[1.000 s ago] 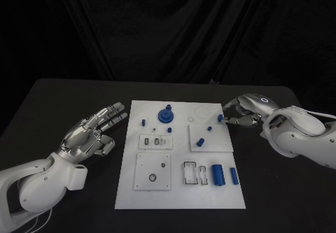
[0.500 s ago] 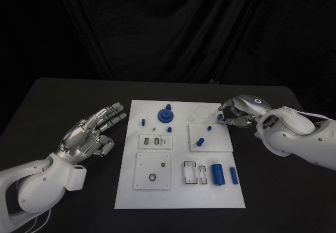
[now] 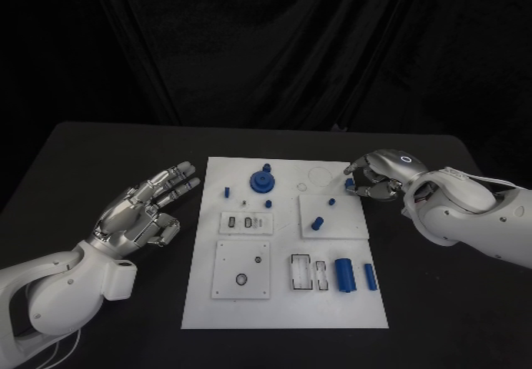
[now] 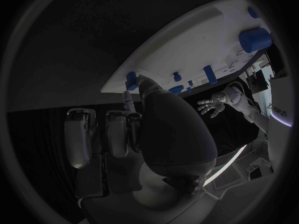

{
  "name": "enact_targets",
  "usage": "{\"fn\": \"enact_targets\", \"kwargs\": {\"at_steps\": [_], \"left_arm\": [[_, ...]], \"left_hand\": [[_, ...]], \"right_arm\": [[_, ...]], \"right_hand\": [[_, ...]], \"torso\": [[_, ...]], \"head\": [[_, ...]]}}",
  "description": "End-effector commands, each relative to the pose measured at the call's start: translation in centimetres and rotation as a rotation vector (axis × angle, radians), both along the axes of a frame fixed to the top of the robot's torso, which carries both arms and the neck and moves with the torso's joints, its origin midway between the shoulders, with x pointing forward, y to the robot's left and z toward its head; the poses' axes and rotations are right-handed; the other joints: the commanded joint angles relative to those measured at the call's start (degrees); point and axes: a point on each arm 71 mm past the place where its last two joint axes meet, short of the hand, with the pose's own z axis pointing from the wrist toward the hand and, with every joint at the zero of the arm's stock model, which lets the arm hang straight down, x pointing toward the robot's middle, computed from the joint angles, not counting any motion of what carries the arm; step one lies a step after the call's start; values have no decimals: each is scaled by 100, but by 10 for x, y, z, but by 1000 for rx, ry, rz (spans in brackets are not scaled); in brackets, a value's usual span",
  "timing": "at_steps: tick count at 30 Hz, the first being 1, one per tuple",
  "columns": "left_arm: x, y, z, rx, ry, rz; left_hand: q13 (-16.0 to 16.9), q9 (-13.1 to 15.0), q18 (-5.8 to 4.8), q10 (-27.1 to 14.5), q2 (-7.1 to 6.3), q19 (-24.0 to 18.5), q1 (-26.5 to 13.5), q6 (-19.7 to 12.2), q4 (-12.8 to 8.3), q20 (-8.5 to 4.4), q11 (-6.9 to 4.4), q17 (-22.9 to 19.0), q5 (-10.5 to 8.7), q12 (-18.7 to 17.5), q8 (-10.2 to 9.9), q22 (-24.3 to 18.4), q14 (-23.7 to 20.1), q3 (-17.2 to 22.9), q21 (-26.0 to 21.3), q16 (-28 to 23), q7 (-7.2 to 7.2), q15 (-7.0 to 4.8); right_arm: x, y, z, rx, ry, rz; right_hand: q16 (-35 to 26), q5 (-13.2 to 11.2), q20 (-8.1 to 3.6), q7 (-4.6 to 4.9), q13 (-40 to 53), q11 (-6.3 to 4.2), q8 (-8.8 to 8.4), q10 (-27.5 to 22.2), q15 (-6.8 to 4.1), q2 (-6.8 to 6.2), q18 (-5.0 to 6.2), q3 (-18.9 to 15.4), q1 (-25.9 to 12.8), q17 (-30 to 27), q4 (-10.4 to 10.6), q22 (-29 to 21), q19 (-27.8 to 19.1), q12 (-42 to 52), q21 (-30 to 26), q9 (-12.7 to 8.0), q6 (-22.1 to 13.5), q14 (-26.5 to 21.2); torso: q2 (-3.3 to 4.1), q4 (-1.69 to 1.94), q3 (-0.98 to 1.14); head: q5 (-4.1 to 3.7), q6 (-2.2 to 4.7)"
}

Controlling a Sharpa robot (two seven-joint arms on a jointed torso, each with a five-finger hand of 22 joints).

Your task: Assemble the parts on the task board

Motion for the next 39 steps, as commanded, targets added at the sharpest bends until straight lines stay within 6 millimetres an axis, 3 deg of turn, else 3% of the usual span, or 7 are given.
{"fn": "enact_targets", "kwargs": {"at_steps": [1,10,22,23,26,28,39], "left_arm": [[0,3,7,-73,-64,27],[1,3,6,-71,-62,25],[2,3,5,-68,-58,23],[2,3,5,-69,-58,23],[2,3,5,-70,-58,23],[2,3,5,-70,-57,22],[2,4,5,-65,-54,22]], "left_hand": [[6,1,-35,3,9,602,-68,46,-39,44,54,9,15,30,40,1509,3,3,17,35,48,27],[7,1,-35,4,9,602,-74,52,-43,45,58,10,15,33,42,1509,3,7,17,39,57,29],[6,-1,-35,4,8,602,-78,46,-45,46,63,10,15,35,41,1509,4,9,17,43,62,30],[6,-1,-35,4,8,602,-78,46,-45,46,63,10,15,35,41,1509,4,9,17,43,62,30],[7,-2,-35,5,9,602,-82,48,-48,46,67,12,14,38,42,1509,6,13,17,51,67,33],[7,-2,-35,5,9,602,-82,48,-48,46,67,12,14,38,42,1509,6,13,17,51,67,33],[7,-3,-35,4,5,602,-86,48,-51,47,69,12,14,39,43,1509,6,14,17,52,71,36]], "right_arm": [[0,-1,-2,-9,16,-9],[0,-1,-4,-15,30,-12],[0,-2,-6,-21,41,-17],[0,-2,-6,-22,43,-18],[1,-2,-6,-24,47,-21],[1,-2,-6,-24,47,-23],[2,-2,-6,-20,40,-31]], "right_hand": [[-23,34,-42,17,1508,-48,2,597,-34,4,43,-1,52,1061,-47,1208,320,15,-36,-4,-10,508],[-29,-75,-41,15,1508,-48,13,597,-32,-16,46,-29,10,1050,-25,1202,313,15,-48,3,21,505],[-39,-494,-46,1,1489,-58,-6,583,-40,-39,52,-102,-61,1033,47,1195,304,3,-71,0,-3,502],[-42,-487,-47,0,1485,-59,-6,580,-40,-36,52,-97,-44,1026,39,1195,304,0,-72,0,-3,500],[-47,21,-54,6,1467,-60,-3,567,-44,-13,55,-9,153,1018,-80,1190,297,-11,-87,2,2,499],[-54,185,-54,10,1454,-59,5,557,-44,-12,59,27,208,1006,-122,1184,290,-20,-100,6,20,496],[-66,256,-49,19,1434,-50,97,543,-38,36,64,81,204,983,-122,1176,280,-33,-121,75,216,491]], "torso": [[-1,-4,3],[-1,-4,-1],[-11,1,-1],[-10,2,-1],[-11,2,0],[-12,3,0],[-8,-3,2]], "head": [[13,-7],[15,-13],[17,-38],[14,-40],[12,-44],[13,-44],[35,-51]]}}
